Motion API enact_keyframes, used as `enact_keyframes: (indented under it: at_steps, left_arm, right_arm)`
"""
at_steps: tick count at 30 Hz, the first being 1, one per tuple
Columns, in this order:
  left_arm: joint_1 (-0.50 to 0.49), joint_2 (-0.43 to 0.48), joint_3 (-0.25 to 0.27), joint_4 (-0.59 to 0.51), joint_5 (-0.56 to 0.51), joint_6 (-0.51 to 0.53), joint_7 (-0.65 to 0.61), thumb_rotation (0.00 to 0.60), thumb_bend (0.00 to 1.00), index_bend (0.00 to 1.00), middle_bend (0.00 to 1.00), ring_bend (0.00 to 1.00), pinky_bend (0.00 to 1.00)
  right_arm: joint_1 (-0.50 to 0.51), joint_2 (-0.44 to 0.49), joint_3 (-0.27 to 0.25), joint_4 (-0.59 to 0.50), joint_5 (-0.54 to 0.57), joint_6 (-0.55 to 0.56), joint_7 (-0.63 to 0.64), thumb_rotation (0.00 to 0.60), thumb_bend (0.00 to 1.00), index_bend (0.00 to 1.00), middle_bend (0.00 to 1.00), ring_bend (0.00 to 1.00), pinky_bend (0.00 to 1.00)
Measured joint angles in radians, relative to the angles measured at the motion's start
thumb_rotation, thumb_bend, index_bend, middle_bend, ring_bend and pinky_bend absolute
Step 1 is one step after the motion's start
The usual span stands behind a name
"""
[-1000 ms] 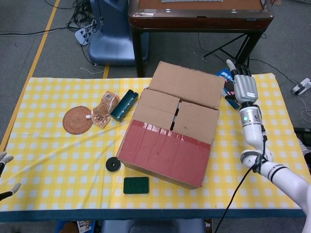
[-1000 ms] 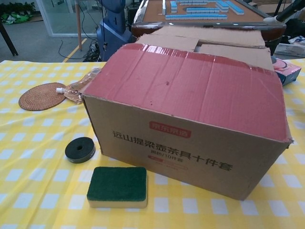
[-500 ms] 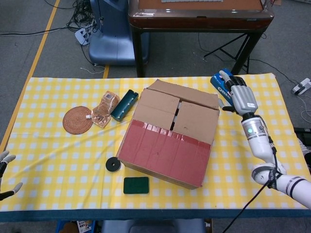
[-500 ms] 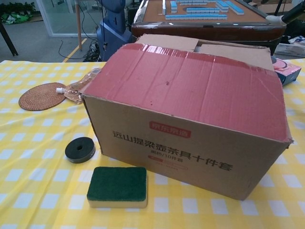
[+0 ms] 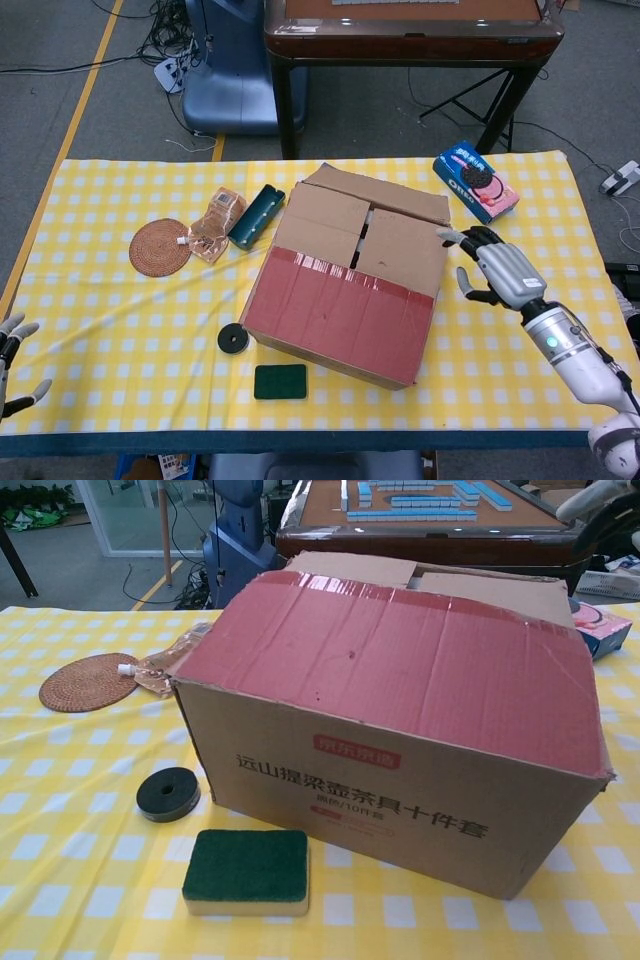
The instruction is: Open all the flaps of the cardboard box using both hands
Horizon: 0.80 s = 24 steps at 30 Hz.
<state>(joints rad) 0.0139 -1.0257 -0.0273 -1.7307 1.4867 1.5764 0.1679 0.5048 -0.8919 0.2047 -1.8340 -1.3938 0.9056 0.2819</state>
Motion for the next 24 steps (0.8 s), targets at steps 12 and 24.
enact_keyframes:
  at_steps: [12, 24]
  left_arm:
    - [0.023, 0.005, 0.011, 0.001, 0.007, 0.024, -0.01, 0.6, 0.13, 0.28, 0.14, 0.07, 0.0]
    - [0.029, 0.001, 0.014, 0.014, 0.005, 0.021, -0.018, 0.6, 0.13, 0.28, 0.14, 0.07, 0.0]
  right_arm:
    - [0.027, -0.018, -0.056, -0.022, -0.097, -0.025, 0.031, 0.6, 1.0, 0.31, 0.26, 0.16, 0.08]
    - [0.059, -0.072, -0.065, 0.011, -0.071, -0.023, -0.11, 0.6, 1.0, 0.32, 0.26, 0.16, 0.08]
